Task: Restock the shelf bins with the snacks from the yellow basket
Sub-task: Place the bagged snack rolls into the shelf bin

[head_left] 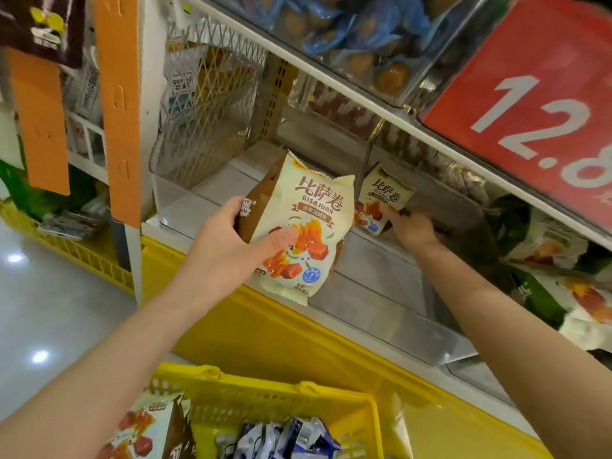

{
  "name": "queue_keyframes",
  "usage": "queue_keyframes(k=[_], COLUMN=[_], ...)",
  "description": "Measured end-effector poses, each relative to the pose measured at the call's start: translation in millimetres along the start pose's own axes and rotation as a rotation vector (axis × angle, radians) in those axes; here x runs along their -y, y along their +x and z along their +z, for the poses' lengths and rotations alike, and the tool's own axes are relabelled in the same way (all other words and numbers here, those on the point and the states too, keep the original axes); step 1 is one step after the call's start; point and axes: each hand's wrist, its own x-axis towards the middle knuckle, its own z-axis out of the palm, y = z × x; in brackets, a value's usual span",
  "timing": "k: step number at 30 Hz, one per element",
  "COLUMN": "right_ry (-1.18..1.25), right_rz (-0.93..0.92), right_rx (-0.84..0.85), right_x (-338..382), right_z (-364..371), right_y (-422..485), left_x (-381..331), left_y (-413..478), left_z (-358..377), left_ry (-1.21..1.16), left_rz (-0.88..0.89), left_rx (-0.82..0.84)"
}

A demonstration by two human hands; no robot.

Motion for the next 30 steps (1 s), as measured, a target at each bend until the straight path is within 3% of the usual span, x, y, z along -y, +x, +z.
queue_keyframes(k=[2, 5, 7, 9, 12, 15, 18, 21, 25, 30], right_ry=[0.121, 0.167, 0.051, -0.149, -0.238, -0.238, -0.201, -0.278, -0.478, -0.706], right_rz=[-0.168, -0.566, -0.778, -0.865, -0.842, -0.799, -0.7, -0.671, -0.691, -0.674], right_rx=[-0.067, -0.122, 0.007, 0.186, 0.334, 0.396, 0.401, 0.36, 0.123, -0.313], right_x=[5, 17, 23, 24, 19, 16, 12, 8, 4, -3], right_z=[-8, -24, -35, -42, -53, -64, -72, -86, -119, -150], right_y=[-41, -114, -153, -185, -219, -247, -260, -266, -258, -209], left_x=[-1, 1, 2, 4, 7, 4, 3, 5, 7, 1], left_y=[-4, -15, -25, -35, -50, -67, -87, -106, -98, -58], left_z=[1, 1, 2, 2, 1, -1, 6, 16, 30, 59], left_ry=[0.023, 0.071, 0.133, 0.22, 0.216, 0.107, 0.038, 0.131, 0.531, 0.691], left_rz=[0.017, 0.079, 0.144, 0.232, 0.315, 0.358, 0.397, 0.377, 0.496, 0.685], left_rx=[0.019, 0.1, 0.211, 0.334, 0.435, 0.418, 0.3, 0.362, 0.346, 0.266])
